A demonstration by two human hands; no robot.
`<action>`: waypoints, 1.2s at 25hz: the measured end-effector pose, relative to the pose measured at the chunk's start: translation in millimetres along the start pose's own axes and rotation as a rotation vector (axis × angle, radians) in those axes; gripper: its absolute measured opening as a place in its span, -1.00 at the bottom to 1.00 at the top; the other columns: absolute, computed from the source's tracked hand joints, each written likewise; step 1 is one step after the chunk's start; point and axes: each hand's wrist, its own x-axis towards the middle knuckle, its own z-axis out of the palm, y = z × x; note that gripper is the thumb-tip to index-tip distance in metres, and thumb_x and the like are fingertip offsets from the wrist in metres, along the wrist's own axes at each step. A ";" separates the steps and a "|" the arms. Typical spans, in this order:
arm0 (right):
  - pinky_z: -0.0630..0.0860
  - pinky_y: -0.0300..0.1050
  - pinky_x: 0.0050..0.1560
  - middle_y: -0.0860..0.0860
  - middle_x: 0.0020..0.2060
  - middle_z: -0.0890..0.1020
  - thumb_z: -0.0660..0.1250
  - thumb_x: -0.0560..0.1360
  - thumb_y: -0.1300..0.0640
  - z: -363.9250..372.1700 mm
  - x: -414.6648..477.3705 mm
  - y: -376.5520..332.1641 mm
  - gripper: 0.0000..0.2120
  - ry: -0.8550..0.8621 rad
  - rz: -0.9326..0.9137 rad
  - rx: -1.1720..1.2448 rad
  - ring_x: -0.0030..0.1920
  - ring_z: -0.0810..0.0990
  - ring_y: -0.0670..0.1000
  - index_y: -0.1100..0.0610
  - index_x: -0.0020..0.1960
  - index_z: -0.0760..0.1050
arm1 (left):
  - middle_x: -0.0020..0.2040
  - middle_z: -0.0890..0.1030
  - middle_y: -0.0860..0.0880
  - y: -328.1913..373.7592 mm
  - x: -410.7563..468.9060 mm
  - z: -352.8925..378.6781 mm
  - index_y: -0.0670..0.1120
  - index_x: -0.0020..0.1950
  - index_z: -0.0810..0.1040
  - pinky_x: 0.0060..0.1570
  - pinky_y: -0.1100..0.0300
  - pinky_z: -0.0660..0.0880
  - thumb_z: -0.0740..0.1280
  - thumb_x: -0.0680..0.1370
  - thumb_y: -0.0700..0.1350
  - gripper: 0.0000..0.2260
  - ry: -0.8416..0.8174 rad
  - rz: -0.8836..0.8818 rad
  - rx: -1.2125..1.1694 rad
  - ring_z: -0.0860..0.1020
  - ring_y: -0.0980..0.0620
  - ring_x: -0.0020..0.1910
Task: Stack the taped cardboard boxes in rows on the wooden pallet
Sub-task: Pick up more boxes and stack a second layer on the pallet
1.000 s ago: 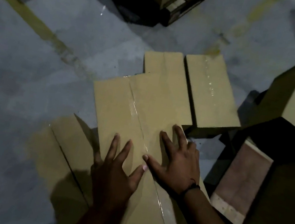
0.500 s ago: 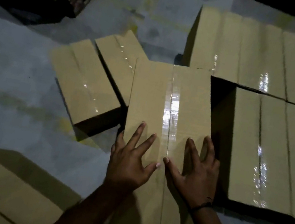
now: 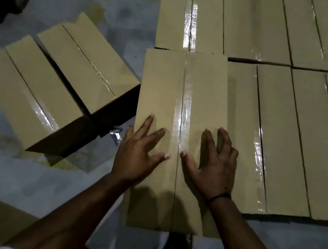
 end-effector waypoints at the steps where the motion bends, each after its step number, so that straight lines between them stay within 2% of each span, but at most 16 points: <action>1: 0.33 0.19 0.40 0.06 0.63 0.05 0.30 0.48 -0.38 3.4 5.9 10.2 -0.18 -0.046 0.001 -0.003 0.45 0.21 0.23 -0.06 0.62 0.20 | 0.67 -0.09 0.20 -0.3 7.8 7.0 0.27 0.58 0.29 0.49 -0.18 0.24 0.48 0.50 0.21 -0.31 -0.007 -0.016 -0.035 0.05 -0.15 0.64; 3: 0.27 0.26 0.45 0.06 0.64 -0.01 0.33 0.47 -0.38 10.0 8.8 28.4 -0.14 -0.187 0.026 -0.032 0.53 0.12 0.25 -0.06 0.63 0.16 | 0.69 -0.13 0.06 -2.7 17.4 19.4 0.19 0.61 0.27 0.52 -0.15 0.28 0.54 0.49 0.06 -0.25 -0.065 -0.051 -0.057 0.04 -0.14 0.65; 6: 0.10 0.33 0.49 0.09 0.65 -0.16 0.21 0.43 -0.48 15.8 -11.3 49.0 -0.08 -0.386 -0.007 -0.204 0.60 -0.11 0.28 -0.12 0.65 0.00 | 0.68 -0.20 -0.10 -5.3 19.6 30.3 0.08 0.66 0.17 0.54 -0.06 0.25 0.56 0.49 0.00 -0.15 -0.129 -0.120 -0.011 0.03 -0.17 0.65; 9: -0.14 0.37 0.55 0.14 0.60 -0.41 0.19 0.38 -0.58 13.3 -44.9 57.4 0.10 -0.490 -0.029 -0.240 0.58 -0.36 0.33 -0.11 0.66 -0.27 | 0.68 -0.18 -0.13 -4.2 18.5 29.7 0.05 0.68 0.10 0.51 0.02 0.24 0.55 0.50 -0.02 -0.11 -0.119 -0.191 -0.057 0.07 -0.17 0.64; 13: -0.29 0.24 0.58 0.24 0.46 -0.61 0.35 0.26 -0.59 9.5 -72.9 63.6 0.37 -0.592 -0.025 -0.276 0.51 -0.55 0.31 -0.07 0.57 -0.55 | 0.68 -0.20 -0.09 -4.5 18.1 31.0 0.07 0.68 0.06 0.51 0.01 0.24 0.54 0.51 -0.03 -0.12 -0.118 -0.196 -0.063 0.06 -0.15 0.64; 17: -0.23 0.16 0.61 0.28 0.48 -0.56 0.43 0.35 -0.45 4.7 -74.8 68.7 0.34 -0.594 -0.034 -0.280 0.54 -0.50 0.28 -0.04 0.56 -0.57 | 0.69 -0.17 -0.06 -8.0 17.2 29.8 0.11 0.68 0.08 0.48 -0.05 0.29 0.54 0.51 -0.03 -0.13 -0.128 -0.206 -0.066 0.08 -0.15 0.64; 21: -0.26 0.09 0.56 0.29 0.53 -0.47 0.40 0.37 -0.47 9.2 -73.2 67.9 0.30 -0.562 -0.036 -0.265 0.57 -0.44 0.27 -0.05 0.58 -0.53 | 0.69 -0.02 -0.10 -6.2 16.1 25.2 0.06 0.65 0.19 0.45 -0.05 0.34 0.54 0.51 -0.07 -0.20 -0.088 -0.187 -0.023 0.20 -0.18 0.60; 25: -0.16 0.10 0.61 0.29 0.59 -0.35 0.40 0.40 -0.43 10.4 -68.5 64.1 0.23 -0.530 -0.004 -0.247 0.61 -0.33 0.26 -0.05 0.63 -0.41 | 0.66 0.11 -0.16 -1.5 24.0 16.3 0.00 0.63 0.26 0.40 -0.05 0.39 0.53 0.51 -0.10 -0.25 -0.082 -0.153 0.029 0.29 -0.22 0.54; 30: -0.13 0.07 0.61 0.30 0.61 -0.27 0.40 0.47 -0.34 10.4 -62.0 60.2 0.15 -0.531 0.022 -0.251 0.63 -0.23 0.27 -0.02 0.65 -0.36 | 0.67 0.03 -0.17 -2.1 38.4 14.2 0.01 0.64 0.25 0.45 -0.09 0.38 0.56 0.49 -0.08 -0.21 -0.125 -0.155 0.039 0.27 -0.25 0.55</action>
